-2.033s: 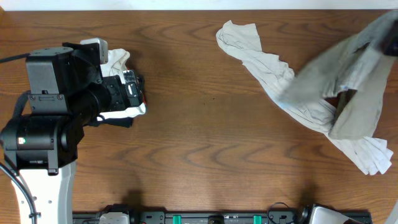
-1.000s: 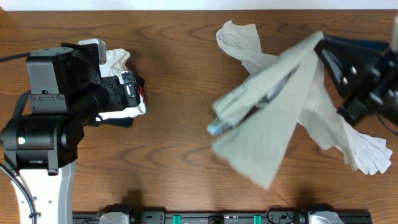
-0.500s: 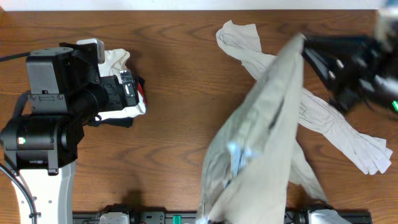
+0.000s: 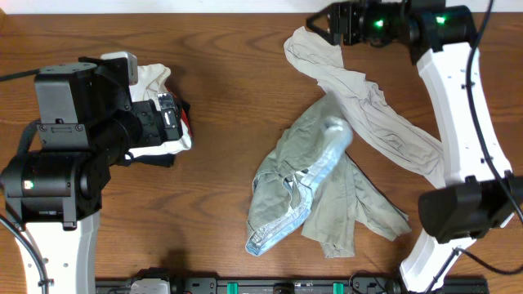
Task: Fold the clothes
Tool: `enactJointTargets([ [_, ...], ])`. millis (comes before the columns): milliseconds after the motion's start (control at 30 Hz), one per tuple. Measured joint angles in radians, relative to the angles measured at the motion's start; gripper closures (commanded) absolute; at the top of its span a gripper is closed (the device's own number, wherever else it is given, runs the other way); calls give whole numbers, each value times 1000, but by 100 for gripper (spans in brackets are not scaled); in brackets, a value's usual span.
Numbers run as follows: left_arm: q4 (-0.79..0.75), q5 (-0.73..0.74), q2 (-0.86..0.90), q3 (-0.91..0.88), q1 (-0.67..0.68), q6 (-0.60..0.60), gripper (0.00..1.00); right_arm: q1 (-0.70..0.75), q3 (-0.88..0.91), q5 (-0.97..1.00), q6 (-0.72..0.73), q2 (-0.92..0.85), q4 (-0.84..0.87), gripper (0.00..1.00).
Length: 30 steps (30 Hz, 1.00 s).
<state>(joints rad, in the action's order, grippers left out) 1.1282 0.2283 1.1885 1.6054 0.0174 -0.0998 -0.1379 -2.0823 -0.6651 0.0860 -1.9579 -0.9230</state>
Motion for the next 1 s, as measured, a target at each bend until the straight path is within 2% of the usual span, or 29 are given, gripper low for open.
enactJointTargets([
  [233, 5, 0, 0, 0, 0, 0, 2, 66, 0, 259, 4, -33, -246, 32],
  [400, 6, 0, 0, 0, 0, 0, 2, 37, 0, 389, 23, -174, -253, 39],
  [433, 8, 0, 0, 0, 0, 0, 2, 29, 2, 404, 29, -218, -246, 38],
  [533, 19, 0, 0, 0, 0, 0, 2, 7, 6, 436, 46, -323, -214, 29],
  [633, 20, 0, 0, 0, 0, 0, 2, -5, 16, 481, 72, -402, -169, 31],
  [667, 21, 0, 0, 0, 0, 0, 2, -7, 16, 505, 82, -419, -159, 36],
  [767, 20, 0, 0, 0, 0, 0, 2, -9, 16, 601, 124, -452, -151, 69],
  [833, 20, 0, 0, 0, 0, 0, 2, -3, 16, 658, 137, -465, -164, 84],
  [900, 20, 0, 0, 0, 0, 0, 2, 9, 15, 706, 170, -474, -191, 93],
  [1000, 20, 0, 0, 0, 0, 0, 2, 47, 10, 785, 207, -475, -256, 98],
])
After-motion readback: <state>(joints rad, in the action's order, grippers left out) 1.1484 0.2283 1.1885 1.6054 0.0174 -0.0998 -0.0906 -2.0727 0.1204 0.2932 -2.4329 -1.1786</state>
